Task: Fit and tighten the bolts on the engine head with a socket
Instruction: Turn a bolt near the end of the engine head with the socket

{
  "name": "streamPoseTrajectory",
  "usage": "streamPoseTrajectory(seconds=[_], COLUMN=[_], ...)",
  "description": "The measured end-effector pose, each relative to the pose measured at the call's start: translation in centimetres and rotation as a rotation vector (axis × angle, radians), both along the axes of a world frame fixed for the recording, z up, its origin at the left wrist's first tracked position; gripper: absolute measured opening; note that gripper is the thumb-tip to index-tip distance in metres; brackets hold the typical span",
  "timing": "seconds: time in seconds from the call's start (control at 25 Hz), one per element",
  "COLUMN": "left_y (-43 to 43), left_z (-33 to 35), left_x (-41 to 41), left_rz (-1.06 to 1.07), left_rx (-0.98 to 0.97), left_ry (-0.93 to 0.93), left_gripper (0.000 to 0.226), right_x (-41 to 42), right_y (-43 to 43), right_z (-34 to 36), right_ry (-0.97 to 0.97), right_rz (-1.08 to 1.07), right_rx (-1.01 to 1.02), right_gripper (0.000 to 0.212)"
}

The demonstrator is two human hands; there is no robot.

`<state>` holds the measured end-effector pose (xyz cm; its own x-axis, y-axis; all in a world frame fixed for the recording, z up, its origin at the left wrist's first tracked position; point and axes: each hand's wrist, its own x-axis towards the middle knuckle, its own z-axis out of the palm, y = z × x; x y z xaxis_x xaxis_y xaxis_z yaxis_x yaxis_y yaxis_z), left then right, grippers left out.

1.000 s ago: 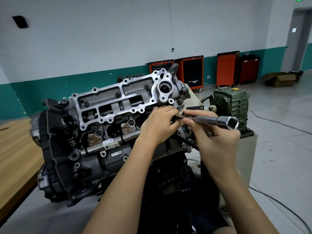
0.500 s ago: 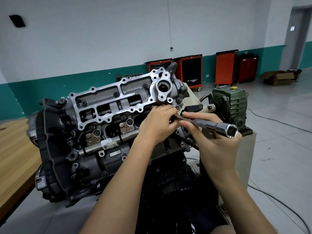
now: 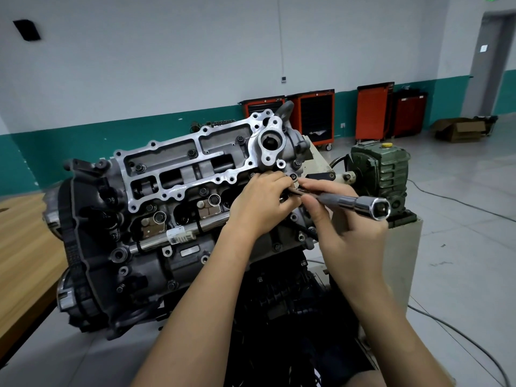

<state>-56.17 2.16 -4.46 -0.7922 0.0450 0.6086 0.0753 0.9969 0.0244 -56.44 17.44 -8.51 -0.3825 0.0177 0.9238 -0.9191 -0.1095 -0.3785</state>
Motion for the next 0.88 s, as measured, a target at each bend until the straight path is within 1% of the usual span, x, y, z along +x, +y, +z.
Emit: streamPoseTrajectory(seconds=[0.12,0.28,0.36,0.48,0.6,0.72,0.76,0.88], left_y=[-0.02,0.03,-0.02,-0.07,0.00,-0.04,-0.09,-0.05], left_z=[-0.01,0.01,-0.06,-0.04,-0.08,-0.14,-0.15,-0.13], left_x=[-0.02,-0.02,-0.02,-0.11,-0.14,-0.13,-0.15,-0.16], left_rz=[0.013,0.002,0.003,0.012,0.015,0.008,0.007,0.018], left_rx=[-0.009,-0.008,-0.016,-0.023,-0.016,-0.010,-0.014,-0.024], left_ry=[-0.002,0.016,0.017,0.007,0.010,0.019,0.016,0.013], left_gripper=[0.027,0.019,0.018,0.024,0.024,0.021,0.021,0.024], right_x=[-0.32,-0.59,-0.32,-0.35,-0.76,-0.56,-0.42,-0.24], right_y=[0.15,0.49,0.50,0.37,0.39,0.34,0.32,0.15], right_z=[0.13,0.50,0.17,-0.34,0.21,0.34,0.27,-0.12], right_ry=[0.073,0.005,-0.014,0.049,0.070,0.005,-0.006,0.040], right_rz=[-0.042,-0.030,0.004,0.001,-0.019,-0.003,0.005,-0.013], right_rx=[0.021,-0.082,-0.051,0.038,-0.003,-0.065,-0.050,0.032], right_gripper=[0.015,0.019,0.020,0.019,0.016,0.018,0.020,0.021])
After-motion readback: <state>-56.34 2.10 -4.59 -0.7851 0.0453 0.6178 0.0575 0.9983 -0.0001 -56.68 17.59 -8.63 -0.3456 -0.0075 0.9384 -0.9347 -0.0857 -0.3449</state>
